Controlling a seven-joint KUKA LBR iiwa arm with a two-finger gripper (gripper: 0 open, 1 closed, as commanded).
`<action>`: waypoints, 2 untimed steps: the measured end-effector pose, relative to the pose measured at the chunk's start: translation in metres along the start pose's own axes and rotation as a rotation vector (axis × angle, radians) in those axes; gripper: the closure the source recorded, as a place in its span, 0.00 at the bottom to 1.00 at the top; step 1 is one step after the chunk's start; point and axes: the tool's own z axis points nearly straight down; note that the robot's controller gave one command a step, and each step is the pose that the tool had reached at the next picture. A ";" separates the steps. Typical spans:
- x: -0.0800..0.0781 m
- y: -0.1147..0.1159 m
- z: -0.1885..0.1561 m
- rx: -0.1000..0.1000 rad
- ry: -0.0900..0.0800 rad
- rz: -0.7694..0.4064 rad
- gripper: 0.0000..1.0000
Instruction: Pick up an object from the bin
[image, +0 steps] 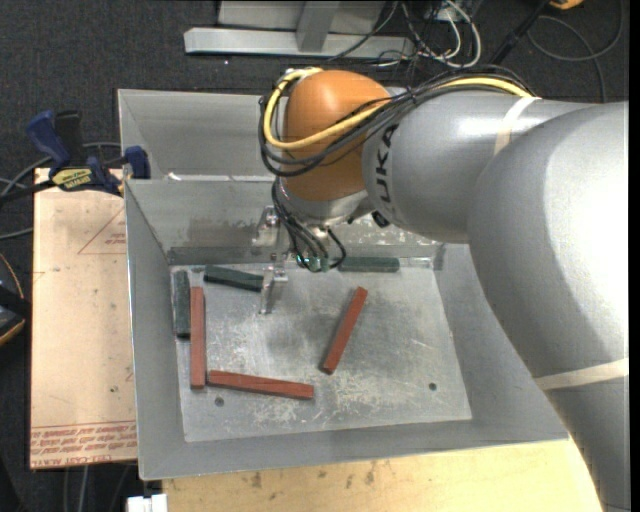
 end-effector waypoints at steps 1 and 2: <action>-0.002 0.000 -0.005 -0.001 -0.008 0.002 0.00; -0.003 0.000 -0.004 -0.001 -0.010 0.001 0.00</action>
Offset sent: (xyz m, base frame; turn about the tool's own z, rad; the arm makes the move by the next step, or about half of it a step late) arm -0.0010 0.0256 -0.0610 -0.0206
